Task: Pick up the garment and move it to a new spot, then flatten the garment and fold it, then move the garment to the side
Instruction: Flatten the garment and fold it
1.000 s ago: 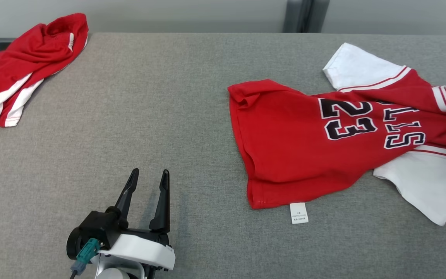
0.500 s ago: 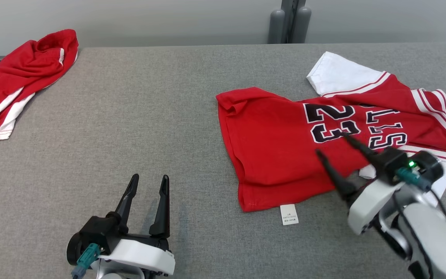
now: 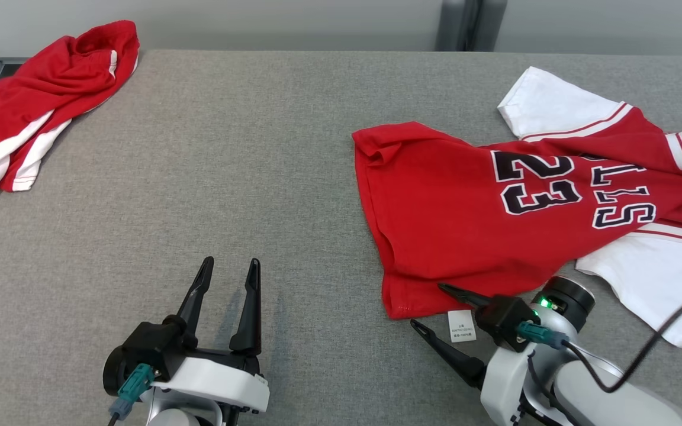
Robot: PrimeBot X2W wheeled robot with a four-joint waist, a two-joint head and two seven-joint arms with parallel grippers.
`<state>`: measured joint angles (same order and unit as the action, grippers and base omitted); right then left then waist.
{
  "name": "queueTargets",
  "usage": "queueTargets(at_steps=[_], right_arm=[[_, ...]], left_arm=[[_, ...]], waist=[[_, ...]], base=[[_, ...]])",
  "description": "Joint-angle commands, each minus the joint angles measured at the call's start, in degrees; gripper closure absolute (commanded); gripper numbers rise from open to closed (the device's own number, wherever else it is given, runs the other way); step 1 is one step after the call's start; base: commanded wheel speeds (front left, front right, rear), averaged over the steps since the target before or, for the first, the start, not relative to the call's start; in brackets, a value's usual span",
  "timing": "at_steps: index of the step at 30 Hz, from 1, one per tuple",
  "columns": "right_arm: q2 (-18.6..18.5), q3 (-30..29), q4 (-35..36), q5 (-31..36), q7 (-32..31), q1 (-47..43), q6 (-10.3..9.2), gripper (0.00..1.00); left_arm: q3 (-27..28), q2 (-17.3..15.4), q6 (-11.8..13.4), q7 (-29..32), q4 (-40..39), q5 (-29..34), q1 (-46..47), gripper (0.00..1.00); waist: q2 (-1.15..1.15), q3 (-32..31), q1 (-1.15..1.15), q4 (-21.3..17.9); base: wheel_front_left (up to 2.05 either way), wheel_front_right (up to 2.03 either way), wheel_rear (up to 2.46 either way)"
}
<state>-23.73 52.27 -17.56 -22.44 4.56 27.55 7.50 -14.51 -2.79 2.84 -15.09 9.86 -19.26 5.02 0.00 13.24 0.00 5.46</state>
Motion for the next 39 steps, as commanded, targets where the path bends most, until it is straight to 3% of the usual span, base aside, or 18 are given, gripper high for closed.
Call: queueTargets(at_steps=[1,4,5,6,7,8,12,13,30,31,32,33,39], right_arm=[[-0.1,0.8,-0.7,0.6,0.0,1.0,-0.01,0.0],[0.4,3.4,-3.7,1.1,-0.4,3.2,-0.01,0.0],[0.6,3.9,-4.8,1.2,-0.2,3.8,-0.01,0.13],[0.9,4.7,-6.0,0.9,-0.6,4.2,-0.01,0.41],[1.0,5.4,-7.2,0.9,-0.8,4.7,-0.01,0.54],[1.3,5.8,-8.2,0.8,-0.5,5.2,-0.01,0.58],[2.6,7.5,-12.5,0.0,-0.3,7.0,-0.01,0.95],[3.1,7.9,-13.2,-0.2,0.1,7.4,-0.01,1.0],[12.6,19.9,-13.7,-7.5,5.8,13.8,0.0,1.0],[13.0,20.0,-14.0,-7.9,6.0,13.9,0.0,0.71],[13.3,20.2,-14.2,-8.4,6.5,14.0,0.0,0.25],[13.5,20.4,-14.4,-8.7,6.8,14.0,0.0,0.0],[12.4,19.9,-13.6,-9.8,9.0,14.2,0.0,0.0]], left_arm=[[0.0,-0.2,0.1,-0.1,-0.1,-0.1,0.8,0.0],[-0.2,-0.2,0.2,-0.1,-0.1,-0.4,1.2,0.0],[-0.2,-0.2,0.3,-0.1,-0.1,-0.4,1.3,0.0],[-0.2,-0.2,0.3,-0.1,-0.1,-0.5,1.3,0.0],[-0.2,-0.2,0.3,-0.1,-0.1,-0.6,1.3,0.0],[-0.3,-0.2,0.3,-0.1,0.0,-0.7,1.4,0.0],[-0.3,-0.2,0.5,-0.1,0.0,-0.9,1.6,0.0],[-0.3,-0.2,0.5,-0.1,0.0,-0.9,1.7,0.0],[2.2,-0.2,1.0,-0.1,-1.1,-0.8,1.4,0.0],[2.3,-0.2,1.1,-0.1,-1.1,-0.8,1.3,0.0],[2.4,-0.2,1.1,-0.1,-1.1,-0.8,1.3,0.0],[2.4,-0.2,1.1,-0.1,-1.1,-0.8,1.2,0.0],[3.1,-0.2,1.1,-0.1,-1.3,-0.4,0.4,0.0]], waist=[[0.0,0.2,0.0,0.3],[0.0,0.5,0.0,0.9],[0.0,0.5,0.0,1.2],[0.0,0.6,0.0,1.4],[0.0,0.6,0.0,1.6],[0.0,0.7,0.0,1.8],[0.0,0.8,0.0,2.5],[0.0,0.9,0.0,2.7],[0.0,0.1,0.0,4.5],[0.0,0.1,0.0,4.5],[0.0,0.1,0.0,4.4],[0.0,0.0,0.0,4.3],[0.0,-0.6,0.0,2.8]], base=[[0.0,0.0,0.0],[0.0,0.0,0.0],[0.0,0.0,0.0],[0.0,0.0,0.0],[0.0,0.0,0.0],[0.0,0.0,0.0],[0.0,0.0,0.0],[0.0,0.0,0.0],[0.0,0.0,0.0],[0.0,0.0,0.0],[0.0,0.0,0.0],[0.0,0.0,0.0],[0.0,0.0,0.0]])
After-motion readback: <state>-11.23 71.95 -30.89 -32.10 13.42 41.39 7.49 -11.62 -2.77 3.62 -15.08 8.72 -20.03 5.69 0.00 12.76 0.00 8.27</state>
